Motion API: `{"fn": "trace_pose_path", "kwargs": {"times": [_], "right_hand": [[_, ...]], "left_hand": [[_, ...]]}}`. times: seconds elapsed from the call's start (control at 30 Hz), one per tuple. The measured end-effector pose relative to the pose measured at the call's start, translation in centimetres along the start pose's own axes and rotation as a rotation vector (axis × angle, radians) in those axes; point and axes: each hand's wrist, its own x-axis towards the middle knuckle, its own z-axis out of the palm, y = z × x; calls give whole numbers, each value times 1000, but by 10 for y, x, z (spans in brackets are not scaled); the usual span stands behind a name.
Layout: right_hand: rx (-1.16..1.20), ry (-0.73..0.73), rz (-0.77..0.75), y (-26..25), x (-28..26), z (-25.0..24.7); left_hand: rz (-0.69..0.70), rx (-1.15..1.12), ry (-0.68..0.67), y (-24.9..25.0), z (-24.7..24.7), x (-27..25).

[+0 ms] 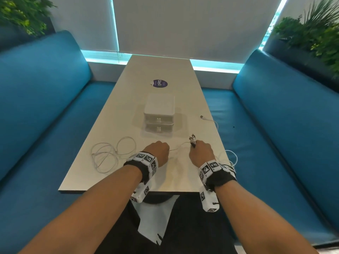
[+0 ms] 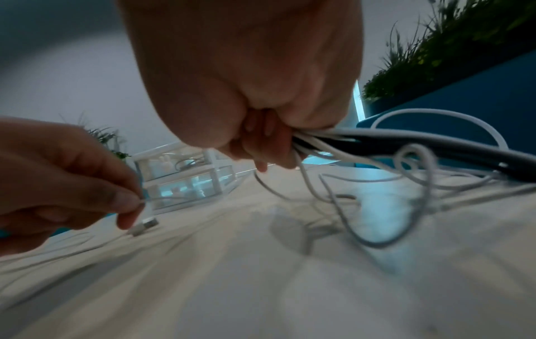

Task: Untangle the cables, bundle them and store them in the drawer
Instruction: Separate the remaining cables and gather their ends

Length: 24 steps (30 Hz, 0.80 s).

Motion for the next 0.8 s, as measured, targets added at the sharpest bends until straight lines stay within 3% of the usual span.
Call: {"fn": "trace_pose_path", "kwargs": {"times": [0.17, 0.3, 0.5, 0.67, 0.8], "right_hand": [[98, 42, -172, -8, -6, 3], [41, -143, -281, -9, -11, 6], [-30, -141, -239, -4, -5, 5], [-141, -55, -21, 21, 5, -1], [-91, -35, -2, 19, 4, -2]], "left_hand": [[-38, 45, 22, 15, 3, 0], [30, -9, 59, 19, 3, 4], [66, -95, 82, 9, 3, 3], [64, -115, 61, -21, -8, 0], [76, -83, 104, -23, -7, 0]]}}
